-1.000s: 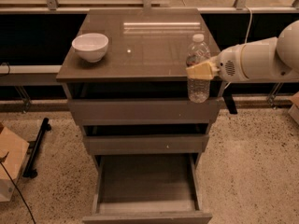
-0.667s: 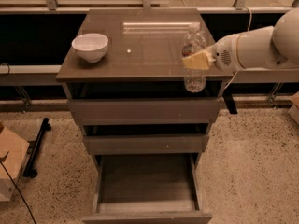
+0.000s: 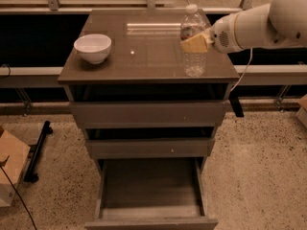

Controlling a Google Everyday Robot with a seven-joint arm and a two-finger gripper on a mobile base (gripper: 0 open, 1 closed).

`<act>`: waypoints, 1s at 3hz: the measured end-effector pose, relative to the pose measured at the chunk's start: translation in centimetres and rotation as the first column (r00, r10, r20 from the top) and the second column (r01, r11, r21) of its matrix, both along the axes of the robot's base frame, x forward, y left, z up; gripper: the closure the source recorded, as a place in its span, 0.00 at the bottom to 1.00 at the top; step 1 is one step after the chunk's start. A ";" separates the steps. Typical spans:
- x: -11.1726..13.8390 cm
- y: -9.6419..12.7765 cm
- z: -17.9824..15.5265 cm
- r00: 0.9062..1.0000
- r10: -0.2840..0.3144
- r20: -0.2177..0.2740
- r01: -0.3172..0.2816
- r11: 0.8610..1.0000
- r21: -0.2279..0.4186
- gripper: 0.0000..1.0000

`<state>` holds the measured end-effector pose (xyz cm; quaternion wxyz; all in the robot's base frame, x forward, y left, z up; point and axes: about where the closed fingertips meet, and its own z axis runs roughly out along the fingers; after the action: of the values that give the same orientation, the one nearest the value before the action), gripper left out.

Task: Pick water bottle from bottom drawer and place on counter

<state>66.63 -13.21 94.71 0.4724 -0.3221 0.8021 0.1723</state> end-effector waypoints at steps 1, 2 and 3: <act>2.3 1.0 0.5 1.000 0.014 -0.007 -0.014 1.000 -0.014 1.00; 4.5 1.8 -0.1 0.999 0.015 -0.029 -0.016 0.999 -0.048 1.00; 6.7 2.4 -1.4 0.998 0.012 -0.064 -0.018 0.996 -0.087 0.82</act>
Offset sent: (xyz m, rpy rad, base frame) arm 0.0734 0.0238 -0.0070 -0.0958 0.0535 0.0093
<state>73.32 -10.83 93.29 0.4310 -0.3427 0.8210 0.1508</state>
